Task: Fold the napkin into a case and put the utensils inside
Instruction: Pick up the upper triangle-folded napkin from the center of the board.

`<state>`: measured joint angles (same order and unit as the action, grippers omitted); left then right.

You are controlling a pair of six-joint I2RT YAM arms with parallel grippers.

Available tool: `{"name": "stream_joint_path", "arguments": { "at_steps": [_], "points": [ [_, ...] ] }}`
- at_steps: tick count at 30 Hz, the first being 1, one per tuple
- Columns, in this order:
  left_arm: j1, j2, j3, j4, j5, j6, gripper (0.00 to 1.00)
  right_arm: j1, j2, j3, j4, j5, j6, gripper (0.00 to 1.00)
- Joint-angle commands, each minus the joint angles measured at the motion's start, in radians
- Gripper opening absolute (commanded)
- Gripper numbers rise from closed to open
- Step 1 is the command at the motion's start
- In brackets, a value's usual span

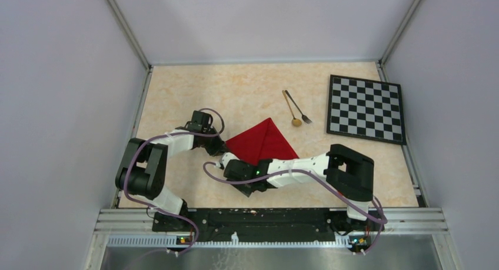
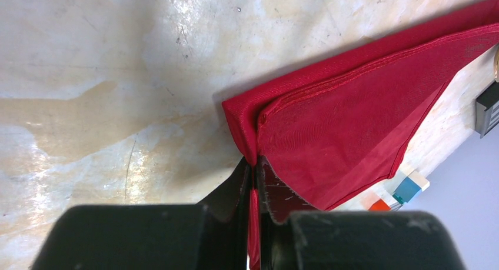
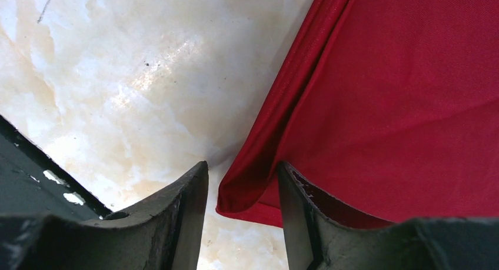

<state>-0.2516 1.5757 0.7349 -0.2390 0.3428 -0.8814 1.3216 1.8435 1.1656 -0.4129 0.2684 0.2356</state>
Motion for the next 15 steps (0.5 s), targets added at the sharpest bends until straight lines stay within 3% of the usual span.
{"name": "stream_joint_path", "arguments": {
  "at_steps": [1, 6, 11, 15],
  "points": [
    [-0.001, 0.021, -0.004, 0.009, -0.036, 0.033, 0.11, 0.013, 0.006, -0.027, -0.004, 0.028, 0.010, 0.46],
    [-0.002, 0.017, 0.004, -0.002, -0.043, 0.062, 0.11, 0.014, 0.014, -0.083, 0.006, 0.056, 0.040, 0.35],
    [-0.002, 0.001, 0.015, -0.021, -0.044, 0.116, 0.15, 0.013, 0.013, -0.098, 0.014, 0.139, 0.060, 0.01],
    [0.000, -0.048, 0.026, -0.043, -0.053, 0.170, 0.24, 0.013, -0.031, -0.089, 0.054, 0.150, 0.051, 0.00]
  ]
}}
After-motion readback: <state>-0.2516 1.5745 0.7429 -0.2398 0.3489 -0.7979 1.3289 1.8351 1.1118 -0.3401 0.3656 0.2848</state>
